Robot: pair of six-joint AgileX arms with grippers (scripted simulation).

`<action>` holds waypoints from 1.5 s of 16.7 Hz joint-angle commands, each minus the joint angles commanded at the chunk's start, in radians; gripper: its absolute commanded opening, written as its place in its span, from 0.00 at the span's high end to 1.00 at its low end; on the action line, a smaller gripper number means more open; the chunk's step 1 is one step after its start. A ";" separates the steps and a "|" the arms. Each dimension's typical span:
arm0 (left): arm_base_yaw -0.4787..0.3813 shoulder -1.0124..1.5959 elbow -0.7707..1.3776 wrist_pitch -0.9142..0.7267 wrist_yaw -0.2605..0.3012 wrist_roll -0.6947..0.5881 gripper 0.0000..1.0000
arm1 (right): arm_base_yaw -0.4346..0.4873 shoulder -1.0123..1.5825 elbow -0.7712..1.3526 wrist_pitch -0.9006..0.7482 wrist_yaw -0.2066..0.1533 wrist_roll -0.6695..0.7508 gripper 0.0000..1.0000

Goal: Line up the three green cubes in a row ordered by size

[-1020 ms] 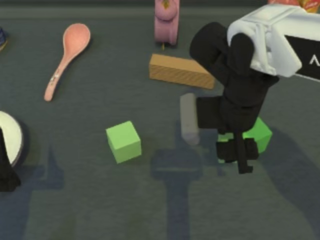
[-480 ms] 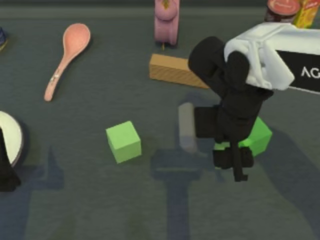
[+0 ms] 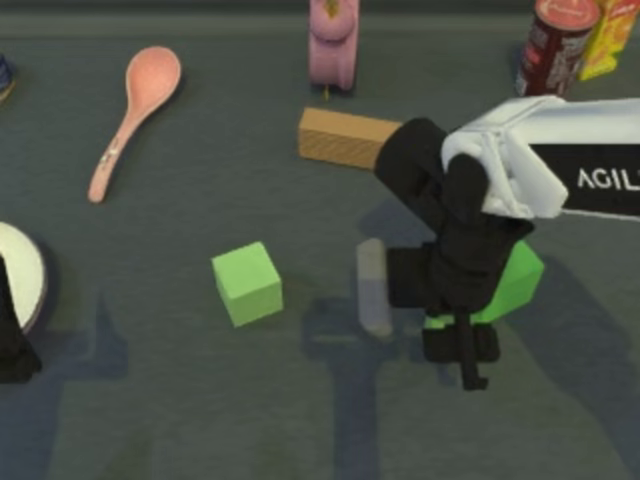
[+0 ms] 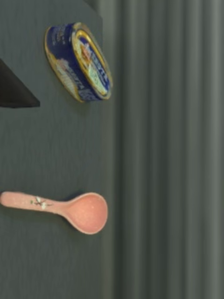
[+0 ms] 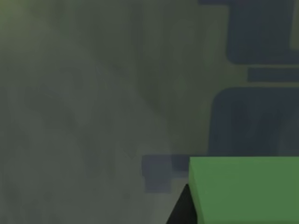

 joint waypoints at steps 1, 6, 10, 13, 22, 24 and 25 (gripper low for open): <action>0.000 0.000 0.000 0.000 0.000 0.000 0.00 | 0.000 0.000 0.000 0.000 0.000 0.000 1.00; 0.000 0.000 0.000 0.000 0.000 0.000 0.00 | 0.000 0.000 0.000 0.000 0.000 0.000 0.62; 0.000 0.000 0.000 0.000 0.000 0.000 0.00 | 0.000 0.000 0.000 0.000 0.000 0.000 0.32; 0.000 0.000 0.000 0.000 0.000 0.000 0.00 | 0.000 0.000 0.000 0.000 0.000 0.000 0.10; 0.000 0.000 0.000 0.000 0.000 0.000 0.00 | 0.000 0.000 0.000 0.000 0.000 0.000 0.00; 0.000 0.000 0.000 0.000 0.000 0.000 0.00 | 0.000 -0.002 0.003 -0.004 0.000 -0.001 0.00; 0.000 0.000 0.000 0.000 0.000 0.000 0.00 | 0.001 -0.005 0.016 -0.018 0.000 -0.003 0.00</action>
